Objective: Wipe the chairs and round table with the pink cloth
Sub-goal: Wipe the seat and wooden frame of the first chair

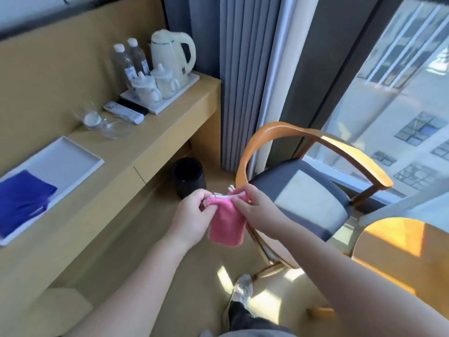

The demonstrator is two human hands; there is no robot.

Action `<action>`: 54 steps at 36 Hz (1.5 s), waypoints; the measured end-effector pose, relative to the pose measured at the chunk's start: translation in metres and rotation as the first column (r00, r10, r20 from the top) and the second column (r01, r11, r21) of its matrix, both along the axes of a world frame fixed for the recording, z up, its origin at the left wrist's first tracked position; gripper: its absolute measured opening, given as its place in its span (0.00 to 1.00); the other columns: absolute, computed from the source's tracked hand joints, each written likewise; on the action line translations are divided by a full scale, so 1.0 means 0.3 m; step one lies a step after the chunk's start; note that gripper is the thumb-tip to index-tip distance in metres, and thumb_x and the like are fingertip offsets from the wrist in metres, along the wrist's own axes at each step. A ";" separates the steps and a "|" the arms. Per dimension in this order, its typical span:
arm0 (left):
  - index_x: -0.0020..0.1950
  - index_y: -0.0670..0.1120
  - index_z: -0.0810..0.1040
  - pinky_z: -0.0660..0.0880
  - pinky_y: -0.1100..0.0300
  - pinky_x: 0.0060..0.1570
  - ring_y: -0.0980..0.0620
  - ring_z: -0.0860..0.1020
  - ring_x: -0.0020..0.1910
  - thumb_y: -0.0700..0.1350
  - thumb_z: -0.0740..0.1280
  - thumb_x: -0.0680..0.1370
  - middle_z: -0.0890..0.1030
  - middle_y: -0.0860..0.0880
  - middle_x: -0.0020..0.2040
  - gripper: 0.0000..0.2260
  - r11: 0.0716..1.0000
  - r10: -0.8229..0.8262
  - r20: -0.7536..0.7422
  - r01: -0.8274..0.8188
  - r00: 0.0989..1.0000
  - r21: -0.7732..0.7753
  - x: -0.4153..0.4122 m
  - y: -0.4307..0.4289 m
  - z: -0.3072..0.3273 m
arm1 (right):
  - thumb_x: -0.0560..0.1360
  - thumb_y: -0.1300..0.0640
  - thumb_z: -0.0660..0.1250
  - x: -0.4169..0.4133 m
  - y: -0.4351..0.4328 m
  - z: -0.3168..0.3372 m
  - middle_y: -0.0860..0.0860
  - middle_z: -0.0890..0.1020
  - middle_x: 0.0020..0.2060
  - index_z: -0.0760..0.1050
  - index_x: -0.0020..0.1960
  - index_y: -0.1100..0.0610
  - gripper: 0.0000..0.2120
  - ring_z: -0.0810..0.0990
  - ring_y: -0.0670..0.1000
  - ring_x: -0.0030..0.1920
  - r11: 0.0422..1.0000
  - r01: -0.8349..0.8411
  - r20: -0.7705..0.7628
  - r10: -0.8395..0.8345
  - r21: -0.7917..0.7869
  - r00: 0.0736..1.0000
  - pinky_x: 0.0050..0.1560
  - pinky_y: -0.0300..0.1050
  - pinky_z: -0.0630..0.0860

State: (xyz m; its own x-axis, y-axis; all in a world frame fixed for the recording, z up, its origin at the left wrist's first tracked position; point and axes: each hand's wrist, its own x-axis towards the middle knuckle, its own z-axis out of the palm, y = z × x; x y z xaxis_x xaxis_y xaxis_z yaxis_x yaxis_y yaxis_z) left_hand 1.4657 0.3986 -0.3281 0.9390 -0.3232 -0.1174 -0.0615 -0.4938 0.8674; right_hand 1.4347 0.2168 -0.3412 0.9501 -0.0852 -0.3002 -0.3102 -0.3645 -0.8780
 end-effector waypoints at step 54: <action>0.62 0.48 0.72 0.71 0.62 0.47 0.54 0.76 0.49 0.38 0.61 0.77 0.77 0.53 0.55 0.14 0.897 0.396 -0.362 -0.270 0.844 0.350 -0.408 -0.416 -0.737 | 0.74 0.53 0.72 -0.197 -0.533 -0.735 0.61 0.66 0.73 0.69 0.71 0.59 0.29 0.63 0.65 0.74 0.315 -0.570 -0.012 0.869 -0.759 0.495 0.72 0.65 0.61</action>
State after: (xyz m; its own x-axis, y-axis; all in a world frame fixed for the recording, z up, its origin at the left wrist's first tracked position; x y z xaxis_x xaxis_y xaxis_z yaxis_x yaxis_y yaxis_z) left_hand 1.3435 0.2738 -0.5492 0.8256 0.1051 -0.5544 0.4833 -0.6387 0.5987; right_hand 1.3756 0.0569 -0.5618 0.7160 0.6834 -0.1425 0.6295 -0.7203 -0.2914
